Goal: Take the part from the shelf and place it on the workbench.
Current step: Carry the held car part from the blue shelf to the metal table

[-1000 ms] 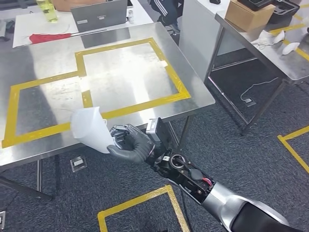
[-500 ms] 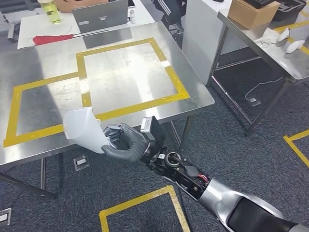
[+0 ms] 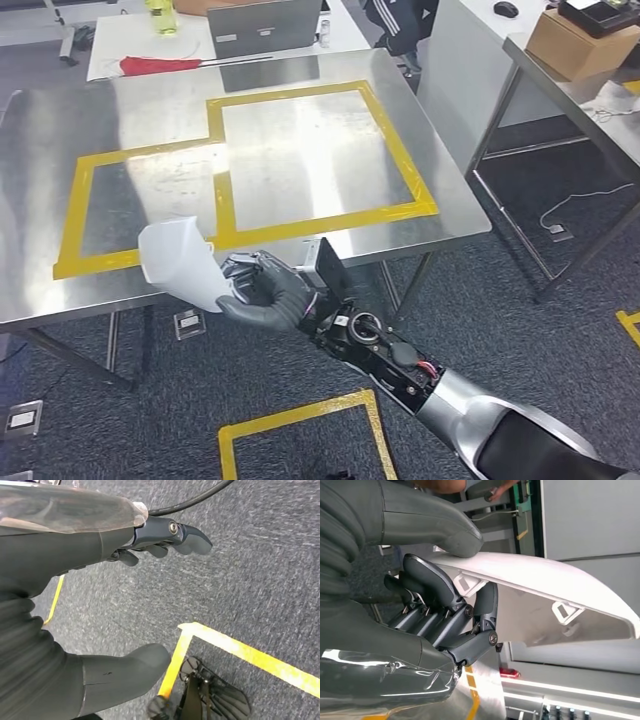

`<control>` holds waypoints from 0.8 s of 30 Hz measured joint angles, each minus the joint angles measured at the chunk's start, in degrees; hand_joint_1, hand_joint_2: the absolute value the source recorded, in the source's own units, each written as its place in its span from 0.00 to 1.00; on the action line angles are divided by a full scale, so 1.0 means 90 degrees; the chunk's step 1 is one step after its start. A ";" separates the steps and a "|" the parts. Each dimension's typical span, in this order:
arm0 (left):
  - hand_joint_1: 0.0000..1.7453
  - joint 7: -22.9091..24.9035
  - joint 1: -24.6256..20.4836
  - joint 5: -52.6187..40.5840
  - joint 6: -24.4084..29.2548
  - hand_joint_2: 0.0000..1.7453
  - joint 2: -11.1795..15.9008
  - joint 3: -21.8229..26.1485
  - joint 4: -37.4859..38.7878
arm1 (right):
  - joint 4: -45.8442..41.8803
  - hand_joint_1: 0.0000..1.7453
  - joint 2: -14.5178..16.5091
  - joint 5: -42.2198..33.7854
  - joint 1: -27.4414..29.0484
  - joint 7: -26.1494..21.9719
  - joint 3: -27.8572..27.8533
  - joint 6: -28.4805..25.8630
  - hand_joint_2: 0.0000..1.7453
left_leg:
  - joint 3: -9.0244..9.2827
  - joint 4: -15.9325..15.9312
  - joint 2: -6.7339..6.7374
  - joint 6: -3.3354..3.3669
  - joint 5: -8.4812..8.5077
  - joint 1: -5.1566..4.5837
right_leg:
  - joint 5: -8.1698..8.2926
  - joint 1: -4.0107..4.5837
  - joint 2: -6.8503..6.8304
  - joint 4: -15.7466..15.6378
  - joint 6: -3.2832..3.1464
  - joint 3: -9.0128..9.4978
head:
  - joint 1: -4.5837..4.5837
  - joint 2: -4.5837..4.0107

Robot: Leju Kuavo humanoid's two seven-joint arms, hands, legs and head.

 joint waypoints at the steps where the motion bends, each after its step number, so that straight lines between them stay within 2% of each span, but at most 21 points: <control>1: 0.00 -0.0001 -0.0001 0.0000 -0.0001 1.00 -0.0005 0.0000 0.0000 | 0.0000 1.00 0.0001 0.0006 -0.0006 0.0001 0.0000 -0.0002 1.00 | 0.0015 0.0006 -0.0042 -0.0017 -0.0011 -0.0006 | 0.0233 0.0001 0.0073 -0.0482 -0.0026 0.0212 | 0.0010 0.0000; 2: 0.00 -0.0001 -0.0006 0.0000 -0.0001 1.00 -0.0010 0.0000 0.0000 | 0.0000 1.00 0.0001 0.0011 -0.0015 0.0001 0.0001 -0.0005 1.00 | 0.0014 0.0020 -0.0082 -0.0039 -0.0018 -0.0012 | 0.0386 -0.0003 0.0139 -0.0867 -0.0043 0.0374 | 0.0013 0.0000; 3: 0.00 -0.0002 -0.0009 0.0001 -0.0001 1.00 -0.0015 0.0000 0.0000 | 0.0000 1.00 0.0001 0.0014 -0.0020 0.0002 0.0004 -0.0007 1.00 | 0.0002 0.0028 -0.0113 -0.0066 -0.0018 -0.0015 | 0.0455 -0.0001 0.0196 -0.1101 -0.0056 0.0467 | 0.0008 0.0000; 5: 0.00 -0.0002 -0.0004 0.0008 -0.0001 1.00 -0.0012 0.0000 0.0001 | 0.0000 1.00 0.0002 0.0017 -0.0027 0.0001 0.0013 -0.0007 1.00 | -0.0028 0.0023 -0.0169 -0.0134 -0.0002 -0.0009 | 0.0452 0.0006 0.0207 -0.1206 -0.0087 0.0495 | -0.0010 0.0000; 7: 0.00 -0.0002 0.0014 0.0018 0.0001 1.00 -0.0006 0.0000 0.0001 | -0.0001 1.00 0.0013 0.0018 -0.0034 -0.0002 0.0021 0.0001 1.00 | -0.0053 0.0084 -0.0118 -0.0204 -0.0058 0.0000 | 0.0479 -0.0012 0.0151 -0.1250 -0.0154 0.0526 | -0.0031 0.0000; 8: 0.00 -0.0002 0.0012 0.0021 0.0001 1.00 -0.0005 0.0000 0.0001 | -0.0001 1.00 0.0019 0.0018 -0.0039 -0.0005 0.0024 0.0008 1.00 | -0.0130 0.0268 -0.0044 -0.0238 -0.0172 -0.0002 | 0.0494 -0.0028 0.0112 -0.1277 -0.0185 0.0544 | -0.0069 0.0000; 9: 0.00 -0.0002 0.0006 0.0023 0.0002 1.00 -0.0005 0.0000 0.0000 | -0.0001 1.00 0.0024 0.0018 -0.0040 -0.0007 0.0026 0.0013 1.00 | -0.0284 0.0601 0.0049 -0.0269 -0.0353 0.0004 | 0.0501 -0.0036 0.0070 -0.1292 -0.0206 0.0556 | -0.0115 0.0000; 11: 0.00 -0.0002 -0.0008 0.0031 0.0002 1.00 -0.0007 0.0000 0.0000 | 0.0007 1.00 0.0026 0.0023 -0.0033 -0.0011 0.0030 0.0019 1.00 | -0.0749 0.1541 0.0159 -0.0330 -0.0762 0.0018 | 0.0496 -0.0024 -0.0017 -0.1293 -0.0225 0.0554 | -0.0193 0.0000; 12: 0.00 -0.0002 -0.0005 0.0036 0.0002 1.00 -0.0008 0.0000 0.0000 | 0.0015 1.00 0.0026 0.0026 -0.0027 -0.0012 0.0033 0.0019 1.00 | -0.0929 0.1882 0.0175 -0.0348 -0.0862 0.0025 | 0.0493 -0.0018 -0.0058 -0.1293 -0.0227 0.0554 | -0.0204 0.0000; 13: 0.00 -0.0002 0.0002 0.0039 0.0002 1.00 -0.0011 0.0000 0.0000 | 0.0023 1.00 0.0026 0.0029 -0.0024 -0.0012 0.0036 0.0019 1.00 | -0.0993 0.1984 0.0183 -0.0355 -0.0838 0.0028 | 0.0488 -0.0015 -0.0092 -0.1292 -0.0228 0.0556 | -0.0210 0.0000; 14: 0.00 -0.0002 0.0008 0.0043 0.0002 1.00 -0.0012 0.0000 0.0000 | 0.0029 1.00 0.0026 0.0029 -0.0023 -0.0013 0.0041 0.0019 1.00 | -0.0903 0.1785 0.0191 -0.0350 -0.0684 0.0029 | 0.0483 -0.0014 -0.0120 -0.1292 -0.0224 0.0563 | -0.0214 0.0000; 16: 0.00 -0.0002 0.0010 0.0046 0.0002 1.00 -0.0008 0.0000 0.0000 | 0.0036 1.00 0.0027 0.0030 -0.0030 -0.0013 0.0053 0.0019 1.00 | -0.0419 0.0815 0.0250 -0.0310 -0.0242 0.0022 | 0.0466 -0.0008 -0.0159 -0.1292 -0.0203 0.0588 | -0.0220 0.0000; 17: 0.00 -0.0002 0.0006 0.0046 0.0002 1.00 -0.0004 0.0000 0.0000 | 0.0036 1.00 0.0027 0.0030 -0.0037 -0.0013 0.0058 0.0019 1.00 | -0.0193 0.0367 0.0277 -0.0272 -0.0081 0.0006 | 0.0454 0.0005 -0.0171 -0.1290 -0.0183 0.0594 | -0.0219 0.0000; 18: 0.00 -0.0002 0.0003 0.0046 0.0002 1.00 -0.0001 0.0000 0.0000 | 0.0036 1.00 0.0027 0.0030 -0.0043 -0.0013 0.0064 0.0019 1.00 | -0.0051 0.0080 0.0297 -0.0234 -0.0004 -0.0012 | 0.0441 0.0019 -0.0177 -0.1289 -0.0159 0.0597 | -0.0213 0.0000; 20: 0.00 -0.0002 0.0000 0.0044 0.0002 1.00 0.0001 0.0000 0.0000 | 0.0036 1.00 0.0027 0.0030 -0.0050 -0.0012 0.0079 0.0020 1.00 | 0.0001 -0.0039 0.0284 -0.0158 -0.0001 -0.0046 | 0.0417 0.0036 -0.0187 -0.1298 -0.0104 0.0604 | -0.0196 0.0000; 22: 0.00 -0.0002 0.0007 0.0044 0.0002 1.00 -0.0005 0.0000 0.0000 | 0.0036 1.00 0.0028 0.0028 -0.0050 -0.0011 0.0095 0.0023 1.00 | 0.0030 -0.0067 0.0268 -0.0092 -0.0007 -0.0021 | 0.0349 0.0029 -0.0165 -0.1242 -0.0037 0.0588 | -0.0184 0.0000; 23: 0.00 -0.0002 0.0009 0.0044 0.0002 1.00 -0.0009 0.0000 0.0000 | 0.0036 1.00 0.0028 0.0025 -0.0052 -0.0012 0.0099 0.0025 1.00 | 0.0052 -0.0085 0.0263 -0.0056 -0.0006 -0.0005 | 0.0247 0.0025 -0.0134 -0.1085 -0.0009 0.0521 | -0.0172 0.0000; 24: 0.00 -0.0002 0.0007 0.0043 0.0002 1.00 -0.0012 0.0000 0.0000 | 0.0038 1.00 0.0028 0.0021 -0.0052 -0.0012 0.0101 0.0027 1.00 | 0.0075 -0.0102 0.0259 -0.0024 -0.0006 0.0011 | 0.0075 0.0021 -0.0096 -0.0763 0.0014 0.0373 | -0.0149 0.0000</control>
